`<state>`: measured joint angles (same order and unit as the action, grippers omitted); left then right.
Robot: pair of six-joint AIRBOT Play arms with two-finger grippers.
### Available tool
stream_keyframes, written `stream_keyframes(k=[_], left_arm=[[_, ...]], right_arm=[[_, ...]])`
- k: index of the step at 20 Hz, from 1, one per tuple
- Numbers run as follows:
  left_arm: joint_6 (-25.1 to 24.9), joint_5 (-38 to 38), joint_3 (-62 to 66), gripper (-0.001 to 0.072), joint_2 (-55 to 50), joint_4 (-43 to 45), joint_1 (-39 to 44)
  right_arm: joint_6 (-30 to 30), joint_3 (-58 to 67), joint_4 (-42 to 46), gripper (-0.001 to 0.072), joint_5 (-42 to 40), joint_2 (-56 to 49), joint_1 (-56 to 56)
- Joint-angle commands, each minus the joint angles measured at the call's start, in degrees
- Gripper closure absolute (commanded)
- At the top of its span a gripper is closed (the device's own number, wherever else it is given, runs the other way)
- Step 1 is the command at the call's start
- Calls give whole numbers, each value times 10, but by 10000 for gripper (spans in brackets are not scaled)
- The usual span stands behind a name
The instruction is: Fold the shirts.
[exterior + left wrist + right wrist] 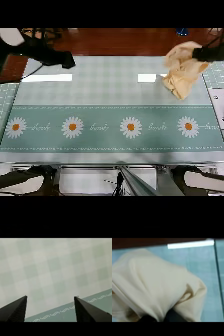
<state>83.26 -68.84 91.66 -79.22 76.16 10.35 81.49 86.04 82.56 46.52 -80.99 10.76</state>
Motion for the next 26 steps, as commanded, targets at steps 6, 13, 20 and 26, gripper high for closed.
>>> stream_keyframes(k=[6,13,20,26], left_arm=[[0,-106,58,22,127,-59,0],[-1,-217,-22,23,127,-59,0],[-42,-142,-236,21,127,-81,0],[-78,-49,-452,19,127,-124,-6]], right_arm=[[-20,9,-130,685,120,264,-158],[31,-135,-108,684,213,151,-393],[36,-190,-66,202,121,68,-472],[53,-168,43,173,169,143,-268]])
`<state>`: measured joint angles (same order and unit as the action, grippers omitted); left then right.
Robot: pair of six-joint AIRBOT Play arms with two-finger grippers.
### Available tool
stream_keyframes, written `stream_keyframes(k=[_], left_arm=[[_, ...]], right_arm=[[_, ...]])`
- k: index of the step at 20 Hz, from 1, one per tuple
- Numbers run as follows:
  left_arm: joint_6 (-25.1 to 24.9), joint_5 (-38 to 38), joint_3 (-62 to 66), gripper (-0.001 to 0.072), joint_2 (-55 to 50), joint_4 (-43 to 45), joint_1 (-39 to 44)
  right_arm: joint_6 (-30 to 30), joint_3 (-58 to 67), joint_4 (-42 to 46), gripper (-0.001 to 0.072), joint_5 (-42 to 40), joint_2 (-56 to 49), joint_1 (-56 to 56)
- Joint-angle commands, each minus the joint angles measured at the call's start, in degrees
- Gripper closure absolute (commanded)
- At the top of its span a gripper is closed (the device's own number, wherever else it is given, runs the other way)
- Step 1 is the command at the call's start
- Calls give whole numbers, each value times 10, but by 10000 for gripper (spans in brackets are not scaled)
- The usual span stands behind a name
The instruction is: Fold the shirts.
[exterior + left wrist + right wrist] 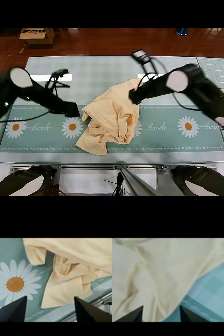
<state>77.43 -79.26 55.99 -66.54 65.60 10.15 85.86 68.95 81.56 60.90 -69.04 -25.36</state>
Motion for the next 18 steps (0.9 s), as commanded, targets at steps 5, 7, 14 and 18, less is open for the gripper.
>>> stream_keyframes(k=[5,7,14,18], left_arm=[[-94,112,-160,19,-6,-149,-72],[-117,96,-160,20,-15,-170,-87],[-144,48,-163,19,-36,-158,-82],[-142,53,-163,20,-84,-130,-44]], right_arm=[[-53,-2,-45,173,64,24,336],[-66,-2,-92,173,63,24,401],[-98,-2,-129,173,65,19,463],[-99,-3,-184,173,68,-8,462]])
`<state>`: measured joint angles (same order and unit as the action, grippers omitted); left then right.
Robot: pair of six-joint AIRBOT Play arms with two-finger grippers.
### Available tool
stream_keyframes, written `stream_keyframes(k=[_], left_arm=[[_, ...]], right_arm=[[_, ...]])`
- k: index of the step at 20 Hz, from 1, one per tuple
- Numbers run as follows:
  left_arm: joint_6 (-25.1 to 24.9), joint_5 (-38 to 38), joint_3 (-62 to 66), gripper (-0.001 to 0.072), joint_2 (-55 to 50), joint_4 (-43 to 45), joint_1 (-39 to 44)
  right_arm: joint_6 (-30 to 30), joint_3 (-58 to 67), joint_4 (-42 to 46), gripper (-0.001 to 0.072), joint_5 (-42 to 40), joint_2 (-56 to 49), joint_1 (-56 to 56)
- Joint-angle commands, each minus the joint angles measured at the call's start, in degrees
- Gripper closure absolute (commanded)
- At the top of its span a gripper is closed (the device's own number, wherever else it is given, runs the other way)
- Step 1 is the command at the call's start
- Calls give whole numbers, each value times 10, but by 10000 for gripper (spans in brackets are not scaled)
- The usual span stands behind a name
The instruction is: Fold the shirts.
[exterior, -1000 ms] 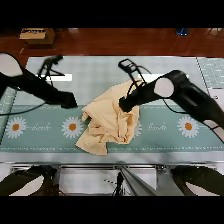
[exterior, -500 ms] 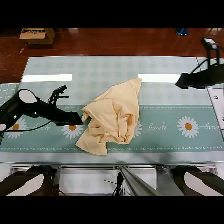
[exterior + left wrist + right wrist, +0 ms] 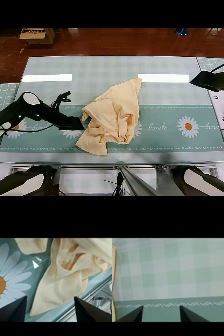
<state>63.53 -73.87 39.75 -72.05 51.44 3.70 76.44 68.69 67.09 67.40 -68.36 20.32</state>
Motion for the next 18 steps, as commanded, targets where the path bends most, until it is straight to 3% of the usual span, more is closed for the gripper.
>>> stream_keyframes(k=[1,7,8,10,14,18], left_arm=[[-3,3,-1,19,-44,10,32],[-2,34,0,37,-107,-28,100],[-2,34,0,190,-113,-36,108],[3,33,0,655,-122,-39,116],[3,27,0,685,-118,-39,116],[1,27,0,685,-94,-39,115]], right_arm=[[-5,0,-45,173,4,-21,6],[-5,0,-46,173,4,-33,6],[-5,0,-46,173,3,-33,6],[-5,0,-46,174,4,-33,6],[-5,0,-60,173,6,-42,5],[-17,0,-180,173,2,-119,5]])
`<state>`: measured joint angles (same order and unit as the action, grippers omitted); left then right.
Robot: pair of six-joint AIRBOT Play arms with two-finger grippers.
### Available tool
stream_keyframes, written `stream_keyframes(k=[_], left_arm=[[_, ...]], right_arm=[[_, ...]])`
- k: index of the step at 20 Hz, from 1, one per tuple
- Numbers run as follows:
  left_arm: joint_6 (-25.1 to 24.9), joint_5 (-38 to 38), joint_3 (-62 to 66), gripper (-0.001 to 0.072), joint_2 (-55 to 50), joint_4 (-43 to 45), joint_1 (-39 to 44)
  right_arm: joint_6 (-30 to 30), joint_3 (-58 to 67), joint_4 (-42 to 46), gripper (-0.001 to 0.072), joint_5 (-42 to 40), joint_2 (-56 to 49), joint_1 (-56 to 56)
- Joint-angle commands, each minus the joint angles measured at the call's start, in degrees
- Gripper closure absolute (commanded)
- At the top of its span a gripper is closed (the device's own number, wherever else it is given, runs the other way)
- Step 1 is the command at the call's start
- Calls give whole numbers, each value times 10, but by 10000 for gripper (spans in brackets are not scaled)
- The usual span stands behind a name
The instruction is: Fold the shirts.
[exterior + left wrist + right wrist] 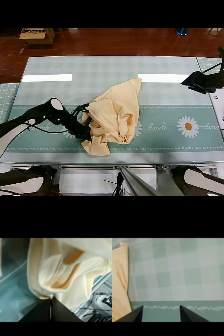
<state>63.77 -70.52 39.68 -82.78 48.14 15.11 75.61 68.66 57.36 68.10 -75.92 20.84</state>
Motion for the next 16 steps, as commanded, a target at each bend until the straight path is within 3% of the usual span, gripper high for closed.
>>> stream_keyframes(k=[1,9,15,16], left_arm=[[-1,-6,1,685,21,-6,1],[0,-6,1,685,40,-6,1],[-1,-5,1,685,40,-7,1],[-1,-5,1,685,40,-9,1]], right_arm=[[-14,0,-120,173,-14,-66,-3],[-14,0,-135,173,-164,-204,-188],[-21,0,-133,193,-141,-249,-273],[-22,0,-133,258,-141,-249,-285]])
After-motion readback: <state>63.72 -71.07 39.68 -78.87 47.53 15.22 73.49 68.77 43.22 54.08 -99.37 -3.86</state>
